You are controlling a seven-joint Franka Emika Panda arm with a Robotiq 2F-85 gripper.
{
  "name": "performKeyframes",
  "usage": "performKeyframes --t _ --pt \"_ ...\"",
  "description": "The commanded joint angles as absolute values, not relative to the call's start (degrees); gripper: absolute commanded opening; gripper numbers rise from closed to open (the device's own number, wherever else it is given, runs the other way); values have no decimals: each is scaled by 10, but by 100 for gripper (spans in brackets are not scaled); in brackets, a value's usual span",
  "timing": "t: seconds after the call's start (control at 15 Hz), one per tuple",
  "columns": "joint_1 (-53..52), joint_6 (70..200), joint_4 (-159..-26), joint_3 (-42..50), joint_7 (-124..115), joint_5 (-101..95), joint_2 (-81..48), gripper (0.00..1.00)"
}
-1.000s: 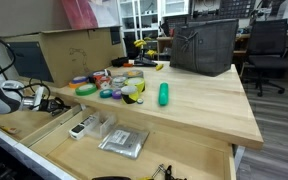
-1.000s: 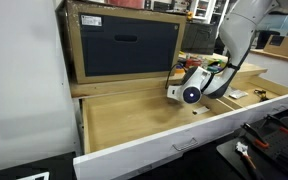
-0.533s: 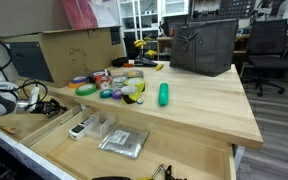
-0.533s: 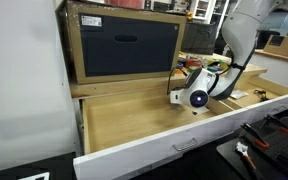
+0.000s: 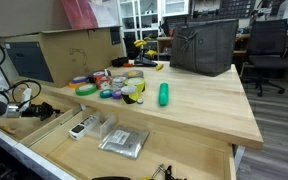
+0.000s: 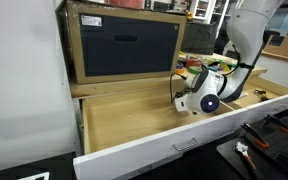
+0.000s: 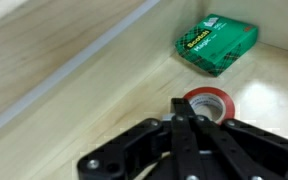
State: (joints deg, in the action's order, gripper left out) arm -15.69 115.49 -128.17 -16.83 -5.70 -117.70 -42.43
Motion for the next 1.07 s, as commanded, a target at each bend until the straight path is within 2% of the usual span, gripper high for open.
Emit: performKeyframes --t 0.0,0.33,0.67,0.73,0.87,1.0 --pt "-157 1191 -1337 -179 -41 -1212 -420 0" --pt "-158 1199 -1418 -206 -57 -1278 -374 0" --pt "-149 1144 -1476 -254 -261 -1254 -310 0" --pt "-147 1143 -1486 -263 -294 -1245 -298 26" --pt "-140 1153 -1507 -280 -360 -1224 -278 32" --pt "-126 1185 -1524 -294 -407 -1193 -237 47"
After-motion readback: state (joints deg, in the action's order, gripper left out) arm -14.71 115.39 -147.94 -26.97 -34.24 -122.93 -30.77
